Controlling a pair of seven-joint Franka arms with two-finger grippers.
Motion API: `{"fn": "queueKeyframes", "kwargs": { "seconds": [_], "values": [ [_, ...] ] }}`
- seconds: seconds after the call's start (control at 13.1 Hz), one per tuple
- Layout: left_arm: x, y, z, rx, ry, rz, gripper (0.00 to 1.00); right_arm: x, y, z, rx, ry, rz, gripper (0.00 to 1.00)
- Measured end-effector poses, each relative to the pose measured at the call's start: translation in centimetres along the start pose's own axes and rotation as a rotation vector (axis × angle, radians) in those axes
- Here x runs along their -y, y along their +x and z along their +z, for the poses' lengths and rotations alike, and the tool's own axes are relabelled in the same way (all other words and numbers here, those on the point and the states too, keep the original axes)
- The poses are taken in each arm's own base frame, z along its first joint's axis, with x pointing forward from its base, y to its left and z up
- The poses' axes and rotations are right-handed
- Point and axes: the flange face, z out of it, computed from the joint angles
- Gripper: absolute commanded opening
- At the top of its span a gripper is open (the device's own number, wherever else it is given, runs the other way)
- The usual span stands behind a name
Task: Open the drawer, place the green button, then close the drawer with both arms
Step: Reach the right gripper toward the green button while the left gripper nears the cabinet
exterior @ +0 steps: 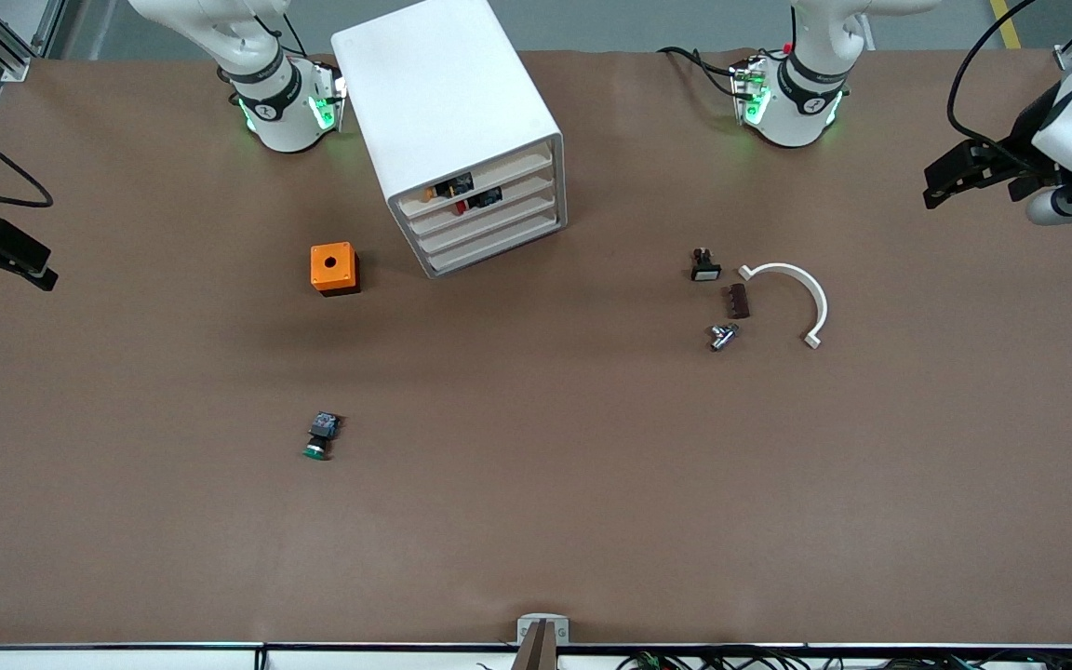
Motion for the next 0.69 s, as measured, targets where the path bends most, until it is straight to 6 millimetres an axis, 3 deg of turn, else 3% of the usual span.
{"fn": "queueKeyframes", "kwargs": {
  "seconds": [0.38,0.69],
  "values": [
    [0.2,0.5,0.9,0.022,0.014,-0.005,1.00,0.0,0.0,0.0,0.000,0.000,-0.001,1.00],
    [-1.9,5.7,8.8,0.156,0.046,0.021,1.00,0.2,0.0,0.1,0.001,0.000,-0.003,1.00]
  ]
}}
